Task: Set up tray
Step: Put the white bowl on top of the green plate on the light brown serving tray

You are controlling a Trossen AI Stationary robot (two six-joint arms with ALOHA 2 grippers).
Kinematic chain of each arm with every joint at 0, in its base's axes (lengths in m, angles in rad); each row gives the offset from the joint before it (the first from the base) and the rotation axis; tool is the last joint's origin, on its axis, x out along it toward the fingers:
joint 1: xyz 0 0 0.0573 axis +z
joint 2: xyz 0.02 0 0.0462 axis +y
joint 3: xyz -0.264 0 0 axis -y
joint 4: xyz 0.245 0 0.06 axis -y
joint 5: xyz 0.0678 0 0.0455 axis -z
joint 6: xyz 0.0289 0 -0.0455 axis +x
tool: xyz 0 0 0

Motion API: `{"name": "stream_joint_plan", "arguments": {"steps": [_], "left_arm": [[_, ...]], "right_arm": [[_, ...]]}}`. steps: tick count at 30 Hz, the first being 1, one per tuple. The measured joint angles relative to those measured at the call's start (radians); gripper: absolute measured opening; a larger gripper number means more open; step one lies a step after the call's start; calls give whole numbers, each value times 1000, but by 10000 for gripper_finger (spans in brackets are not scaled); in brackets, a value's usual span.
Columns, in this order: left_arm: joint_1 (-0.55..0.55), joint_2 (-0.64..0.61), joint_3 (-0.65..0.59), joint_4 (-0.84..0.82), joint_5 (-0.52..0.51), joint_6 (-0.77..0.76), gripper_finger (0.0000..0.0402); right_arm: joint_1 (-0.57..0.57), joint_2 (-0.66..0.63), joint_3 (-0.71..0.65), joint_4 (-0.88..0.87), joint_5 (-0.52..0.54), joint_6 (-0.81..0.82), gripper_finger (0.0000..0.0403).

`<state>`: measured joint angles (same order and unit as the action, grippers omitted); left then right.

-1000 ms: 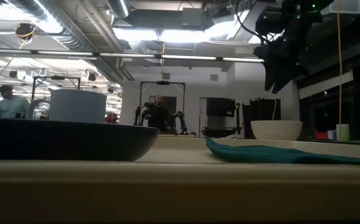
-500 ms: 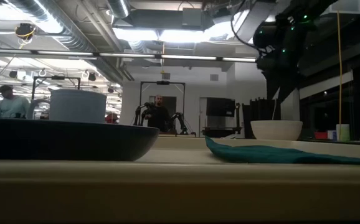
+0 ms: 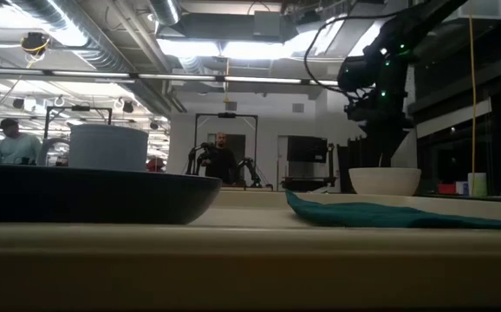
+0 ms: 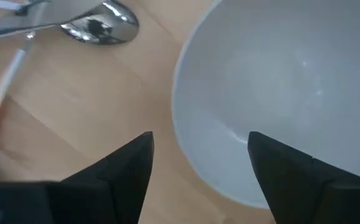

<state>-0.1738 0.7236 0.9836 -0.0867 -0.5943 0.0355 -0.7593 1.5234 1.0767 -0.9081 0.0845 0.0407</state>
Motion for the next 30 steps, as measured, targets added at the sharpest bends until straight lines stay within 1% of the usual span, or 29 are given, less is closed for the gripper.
{"name": "stream_joint_plan", "arguments": {"steps": [3, 7, 16, 18, 20, 22, 24, 27, 28, 30], "left_arm": [[0, 1, 0, 0, -15, 0, 184], [0, 1, 0, 0, -17, -12, 184], [0, 1, 0, 0, -42, -14, 184], [0, 1, 0, 0, -42, -14, 184], [0, 1, 0, 0, -42, -14, 184], [0, 1, 0, 0, -42, -14, 184], [0, 1, 0, 0, -42, -14, 184], [0, 1, 0, -2, -45, -14, 184], [0, 1, 0, -7, -46, -14, 184], [0, 1, 0, -21, -47, -17, 184]], "right_arm": [[0, 30, 9, -1, 24, -44, 266], [0, 60, 10, -1, 22, -71, 266], [0, 121, 10, -1, 19, -98, 265], [0, 127, 10, -1, 19, -98, 257], [0, 128, 10, -1, 16, -98, 237], [0, 128, 10, -1, -14, -99, 199], [0, 128, 10, -1, -33, -100, 145], [3, 128, 10, -1, -37, -101, 39], [6, 128, 11, 3, -31, -105, 22], [16, 128, 13, -5, -31, -103, 19]]}}
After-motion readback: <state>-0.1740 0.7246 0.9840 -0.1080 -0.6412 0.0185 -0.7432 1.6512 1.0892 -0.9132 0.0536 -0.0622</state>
